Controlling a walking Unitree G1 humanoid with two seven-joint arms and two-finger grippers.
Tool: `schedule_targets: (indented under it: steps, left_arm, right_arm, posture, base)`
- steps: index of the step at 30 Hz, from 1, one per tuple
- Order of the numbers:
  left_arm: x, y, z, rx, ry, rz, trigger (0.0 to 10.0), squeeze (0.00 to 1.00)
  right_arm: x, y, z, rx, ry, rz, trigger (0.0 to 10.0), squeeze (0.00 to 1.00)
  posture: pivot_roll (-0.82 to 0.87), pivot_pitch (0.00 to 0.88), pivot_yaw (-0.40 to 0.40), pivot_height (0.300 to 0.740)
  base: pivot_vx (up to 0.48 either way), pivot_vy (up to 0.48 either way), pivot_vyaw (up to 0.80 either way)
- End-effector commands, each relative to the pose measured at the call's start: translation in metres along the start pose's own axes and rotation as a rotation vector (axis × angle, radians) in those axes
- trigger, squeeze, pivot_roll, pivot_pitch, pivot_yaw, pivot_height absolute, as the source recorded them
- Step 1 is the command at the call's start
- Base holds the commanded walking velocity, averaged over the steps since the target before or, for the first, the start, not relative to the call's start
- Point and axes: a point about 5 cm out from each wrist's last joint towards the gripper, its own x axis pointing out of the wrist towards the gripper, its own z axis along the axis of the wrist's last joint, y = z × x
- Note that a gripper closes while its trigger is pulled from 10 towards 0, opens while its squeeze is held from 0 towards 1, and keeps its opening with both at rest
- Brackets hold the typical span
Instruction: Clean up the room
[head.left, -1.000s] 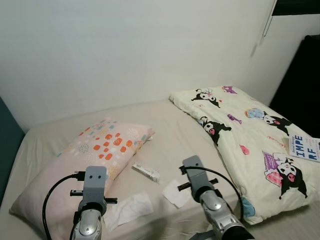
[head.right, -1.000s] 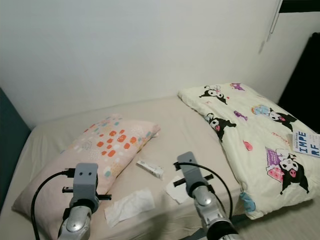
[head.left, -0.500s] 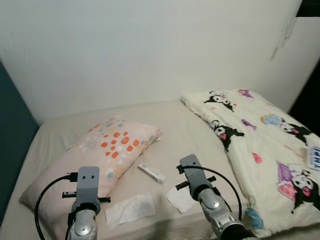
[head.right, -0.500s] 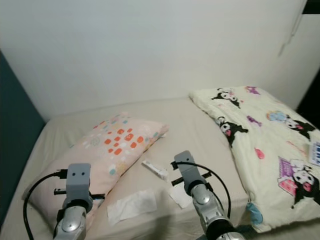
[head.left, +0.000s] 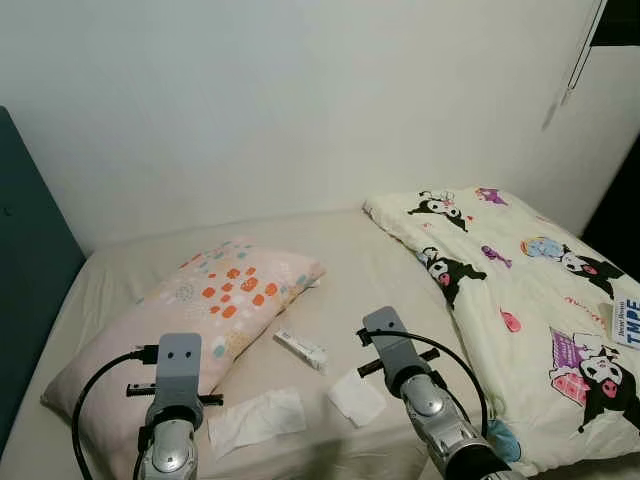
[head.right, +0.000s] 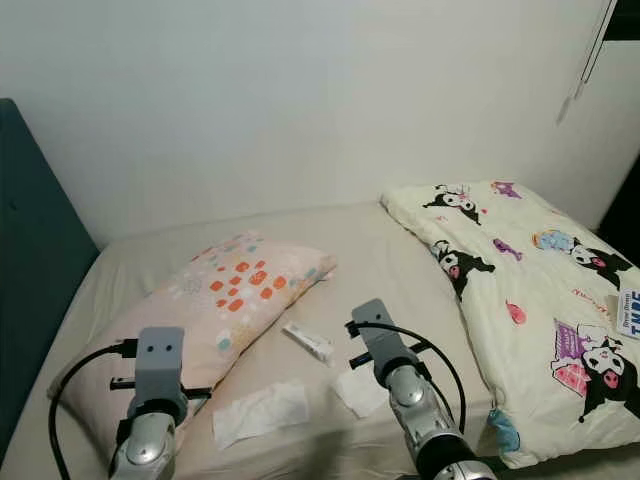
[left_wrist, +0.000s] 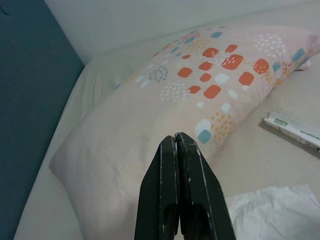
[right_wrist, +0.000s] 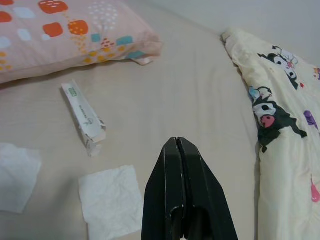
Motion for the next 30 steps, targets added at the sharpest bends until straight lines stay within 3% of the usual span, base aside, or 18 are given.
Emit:
schedule_targets:
  steps: [1,6,16,22,30]
  left_arm:
    - [-0.001,-0.001,-0.004,0.010,0.012,-0.013,10.0,0.00]
    - [-0.003,-0.003,-0.004,-0.010,0.009,-0.044,10.0,0.00]
    - [-0.003,-0.005,0.001,-0.027,-0.020,-0.049,10.0,0.00]
    - [-0.002,-0.001,0.012,-0.039,-0.098,-0.024,10.0,0.00]
    - [-0.003,0.001,0.012,-0.040,-0.099,-0.024,10.0,0.00]
  right_arm:
    - [0.001,0.003,0.000,0.002,0.002,0.015,10.0,0.00]
    - [0.000,0.005,0.000,0.005,-0.001,0.017,10.0,0.00]
    - [-0.001,0.005,0.000,0.009,-0.004,0.019,10.0,0.00]
    - [-0.001,0.006,0.000,0.015,-0.010,0.019,10.0,0.00]
    - [-0.001,0.007,0.000,0.018,-0.013,0.022,10.0,0.00]
  posture:
    - [0.01,0.000,-0.022,0.740]
    - [0.01,0.000,-0.020,0.740]
    - [0.01,0.000,-0.018,0.740]
    - [0.01,0.000,-0.017,0.740]
    - [0.01,0.000,-0.017,0.740]
  base:
    - [0.000,0.000,0.00]
    - [0.000,0.000,0.00]
    - [0.000,0.468,0.00]
    - [0.000,0.000,0.00]
    - [0.000,0.000,0.00]
